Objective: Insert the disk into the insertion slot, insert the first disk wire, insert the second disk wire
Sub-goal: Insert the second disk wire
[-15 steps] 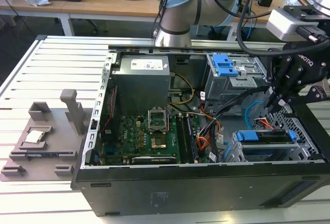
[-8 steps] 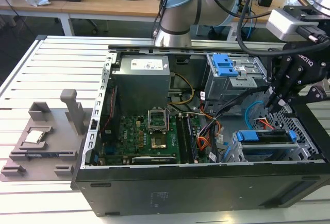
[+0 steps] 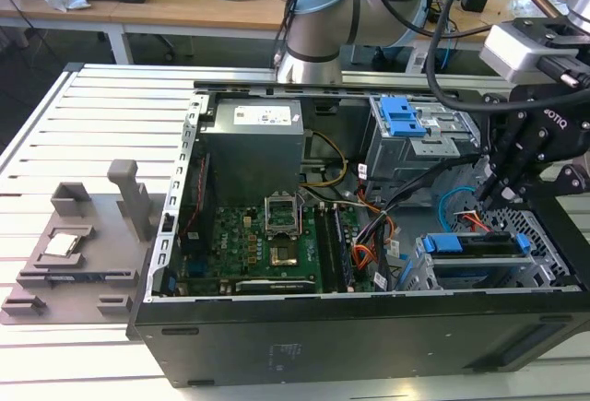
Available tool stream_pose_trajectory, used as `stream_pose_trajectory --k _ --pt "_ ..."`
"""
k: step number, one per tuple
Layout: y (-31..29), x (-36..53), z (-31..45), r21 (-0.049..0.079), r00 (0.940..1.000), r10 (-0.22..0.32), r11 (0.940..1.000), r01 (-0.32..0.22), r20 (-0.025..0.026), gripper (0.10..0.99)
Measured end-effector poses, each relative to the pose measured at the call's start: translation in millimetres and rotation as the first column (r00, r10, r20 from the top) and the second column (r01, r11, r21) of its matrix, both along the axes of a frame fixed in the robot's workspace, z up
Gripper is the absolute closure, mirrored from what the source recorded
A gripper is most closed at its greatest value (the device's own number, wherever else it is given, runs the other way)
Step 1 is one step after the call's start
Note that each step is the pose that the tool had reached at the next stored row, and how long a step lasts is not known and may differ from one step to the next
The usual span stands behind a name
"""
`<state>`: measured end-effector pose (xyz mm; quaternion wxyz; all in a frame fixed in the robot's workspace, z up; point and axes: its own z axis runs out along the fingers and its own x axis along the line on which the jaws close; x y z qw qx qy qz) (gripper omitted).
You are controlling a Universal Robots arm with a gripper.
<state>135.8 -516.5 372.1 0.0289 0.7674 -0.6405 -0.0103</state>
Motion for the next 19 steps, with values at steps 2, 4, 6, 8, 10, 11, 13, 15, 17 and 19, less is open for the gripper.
stream_pose_trajectory --k 2,4,6,8,10,11,13,15,17,19 --pt "-3.4 0.0 -0.3 0.000 1.0000 0.000 1.0000 0.000 0.0000 0.925" --pt "-5.9 0.0 -0.6 0.000 1.0000 0.000 1.0000 0.000 0.0000 0.925" --pt "-7.5 0.0 -0.8 0.000 1.0000 0.000 1.0000 0.000 0.0000 0.925" --pt "-9.3 0.0 -1.2 0.000 1.0000 0.000 1.0000 0.000 0.0000 0.925" --pt "-10.6 -0.1 -1.4 0.000 1.0000 0.000 1.0000 0.000 0.0000 0.925" --pt "-11.1 0.0 -1.5 0.000 1.0000 0.000 1.0000 0.000 0.0000 0.925" --pt "-12.4 -0.1 -1.8 0.000 1.0000 0.000 1.0000 0.000 0.0000 0.925" --pt "-14.2 0.0 -2.5 0.000 1.0000 -0.001 1.0000 0.001 0.0000 0.925" --pt "-15.1 0.0 -2.9 0.000 1.0000 -0.002 1.0000 0.002 0.0001 0.925" --pt "-16.3 0.0 -3.5 0.000 1.0000 -0.006 1.0000 0.006 0.0000 0.925"
